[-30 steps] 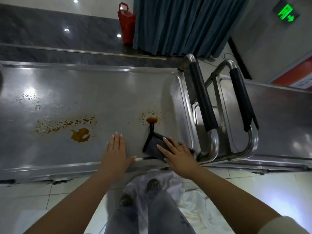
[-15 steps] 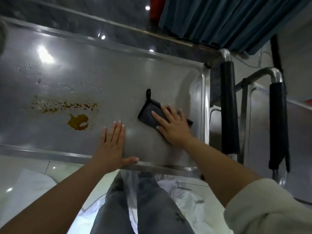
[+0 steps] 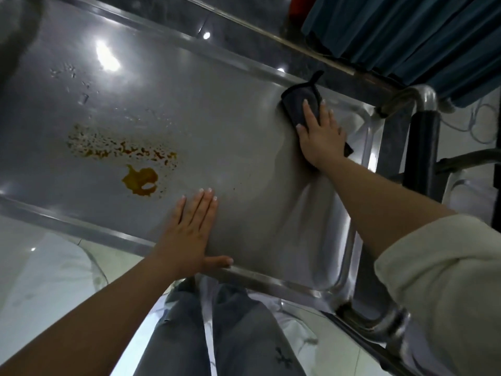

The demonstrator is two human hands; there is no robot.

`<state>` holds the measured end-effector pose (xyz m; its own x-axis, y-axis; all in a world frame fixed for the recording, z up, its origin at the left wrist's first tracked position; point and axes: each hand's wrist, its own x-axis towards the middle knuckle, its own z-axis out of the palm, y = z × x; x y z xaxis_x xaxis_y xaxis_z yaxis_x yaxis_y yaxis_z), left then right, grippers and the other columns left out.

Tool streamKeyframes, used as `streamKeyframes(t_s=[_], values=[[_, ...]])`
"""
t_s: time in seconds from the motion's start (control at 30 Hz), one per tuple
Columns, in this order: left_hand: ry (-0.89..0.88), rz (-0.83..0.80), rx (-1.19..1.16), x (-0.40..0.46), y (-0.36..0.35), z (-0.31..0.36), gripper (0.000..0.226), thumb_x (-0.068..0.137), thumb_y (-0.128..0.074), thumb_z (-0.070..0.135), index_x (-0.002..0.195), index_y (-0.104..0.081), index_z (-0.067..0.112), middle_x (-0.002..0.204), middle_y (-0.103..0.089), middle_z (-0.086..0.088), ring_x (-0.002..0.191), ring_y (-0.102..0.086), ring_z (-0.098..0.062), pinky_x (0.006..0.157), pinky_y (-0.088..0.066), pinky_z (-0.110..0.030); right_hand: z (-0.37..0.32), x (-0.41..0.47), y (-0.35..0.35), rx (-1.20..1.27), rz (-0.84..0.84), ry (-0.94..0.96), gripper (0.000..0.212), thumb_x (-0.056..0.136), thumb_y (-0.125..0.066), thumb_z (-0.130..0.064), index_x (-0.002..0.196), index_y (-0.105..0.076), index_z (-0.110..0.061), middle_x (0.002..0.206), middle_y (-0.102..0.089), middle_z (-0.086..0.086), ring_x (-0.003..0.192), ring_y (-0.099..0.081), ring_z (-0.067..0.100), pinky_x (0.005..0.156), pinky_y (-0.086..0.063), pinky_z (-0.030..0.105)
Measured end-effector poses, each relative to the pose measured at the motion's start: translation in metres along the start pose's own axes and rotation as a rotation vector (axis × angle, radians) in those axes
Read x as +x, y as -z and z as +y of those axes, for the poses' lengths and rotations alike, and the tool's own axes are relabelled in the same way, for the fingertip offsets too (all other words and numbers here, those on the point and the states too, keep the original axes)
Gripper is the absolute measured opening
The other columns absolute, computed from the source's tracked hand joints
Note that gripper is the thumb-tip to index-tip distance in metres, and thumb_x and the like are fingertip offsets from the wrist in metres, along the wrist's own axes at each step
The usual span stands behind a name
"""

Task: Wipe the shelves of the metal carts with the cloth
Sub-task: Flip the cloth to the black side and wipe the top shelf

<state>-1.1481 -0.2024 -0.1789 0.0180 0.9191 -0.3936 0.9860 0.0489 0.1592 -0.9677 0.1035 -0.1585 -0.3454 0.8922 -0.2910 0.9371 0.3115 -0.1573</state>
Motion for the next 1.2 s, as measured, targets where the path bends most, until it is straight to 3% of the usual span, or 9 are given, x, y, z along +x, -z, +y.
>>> streamKeyframes(t_s=[0.17,0.37,0.5,0.63,0.73,0.8,1.0,1.07,1.2], values=[[-0.002,-0.027,0.017,0.0,0.004,0.0,0.121,0.065,0.001,0.094,0.142,0.032,0.005,0.15,0.04,-0.013,0.139,0.036,-0.026,0.115,0.018,-0.049,-0.029,-0.107,-0.039,-0.043,0.096,0.099,0.057,0.099,-0.029,-0.048,0.151,-0.009,-0.037,0.162,-0.005,0.006,0.148,-0.007,0.025,0.114,-0.016,0.051],[-0.036,0.006,0.026,-0.006,0.007,0.0,0.12,0.073,-0.017,0.089,0.149,-0.008,-0.003,0.158,-0.005,-0.021,0.147,-0.003,-0.034,0.115,-0.004,-0.053,-0.041,-0.151,-0.063,-0.106,0.099,0.475,0.052,0.098,-0.034,-0.046,0.149,-0.027,-0.037,0.159,-0.021,0.006,0.144,-0.023,0.03,0.109,-0.027,0.055],[-0.02,0.01,0.02,-0.004,0.004,0.001,0.12,0.071,-0.014,0.091,0.148,0.008,0.002,0.158,0.012,-0.018,0.147,0.011,-0.031,0.117,0.002,-0.053,-0.013,-0.101,-0.044,-0.196,0.088,0.711,0.051,0.098,-0.037,-0.046,0.148,-0.03,-0.037,0.158,-0.023,0.004,0.144,-0.025,0.028,0.11,-0.027,0.049],[0.005,0.042,0.04,0.001,-0.002,0.001,0.121,0.068,-0.004,0.093,0.143,0.03,0.005,0.153,0.031,-0.015,0.143,0.028,-0.029,0.117,0.011,-0.051,-0.016,-0.035,-0.026,-0.141,0.094,0.394,0.054,0.099,-0.028,-0.049,0.15,-0.017,-0.039,0.161,-0.014,0.004,0.146,-0.017,0.028,0.112,-0.022,0.051],[-0.012,0.058,0.024,0.001,-0.001,0.0,0.122,0.07,-0.008,0.094,0.147,0.019,0.004,0.157,0.021,-0.017,0.145,0.021,-0.03,0.118,0.006,-0.052,-0.043,-0.005,-0.021,-0.014,0.093,0.045,0.054,0.1,-0.025,-0.046,0.151,-0.008,-0.039,0.162,-0.005,0.003,0.147,-0.008,0.027,0.113,-0.013,0.052],[-0.024,0.055,0.003,0.0,0.001,0.001,0.122,0.071,-0.013,0.093,0.149,0.009,0.002,0.158,0.013,-0.017,0.146,0.016,-0.031,0.118,0.003,-0.052,-0.062,-0.007,-0.024,0.055,0.089,-0.06,0.054,0.101,-0.025,-0.043,0.152,-0.006,-0.038,0.162,-0.003,0.003,0.148,-0.005,0.026,0.113,-0.011,0.053],[-0.001,0.055,-0.017,0.001,0.003,0.002,0.122,0.068,-0.011,0.092,0.145,0.024,0.005,0.153,0.031,-0.013,0.142,0.03,-0.026,0.117,0.013,-0.05,-0.077,-0.115,-0.055,-0.021,0.111,0.189,0.053,0.101,-0.027,-0.042,0.151,-0.012,-0.036,0.161,-0.01,0.003,0.148,-0.009,0.024,0.114,-0.016,0.05],[-0.001,0.047,-0.016,-0.002,0.005,0.003,0.122,0.069,-0.014,0.091,0.145,0.025,0.004,0.153,0.033,-0.014,0.142,0.03,-0.026,0.117,0.013,-0.049,-0.078,-0.155,-0.068,-0.009,0.131,0.147,0.052,0.101,-0.028,-0.042,0.151,-0.015,-0.036,0.161,-0.013,0.004,0.148,-0.012,0.024,0.115,-0.017,0.05],[-0.078,0.115,-0.074,-0.023,0.008,0.005,0.105,0.082,-0.034,0.075,0.149,0.0,0.001,0.157,0.007,-0.016,0.147,0.003,-0.032,0.12,-0.001,-0.046,-0.087,-0.203,-0.086,0.003,0.155,0.009,0.052,0.101,-0.029,-0.042,0.151,-0.018,-0.034,0.159,-0.018,0.007,0.146,-0.017,0.026,0.114,-0.019,0.052]])
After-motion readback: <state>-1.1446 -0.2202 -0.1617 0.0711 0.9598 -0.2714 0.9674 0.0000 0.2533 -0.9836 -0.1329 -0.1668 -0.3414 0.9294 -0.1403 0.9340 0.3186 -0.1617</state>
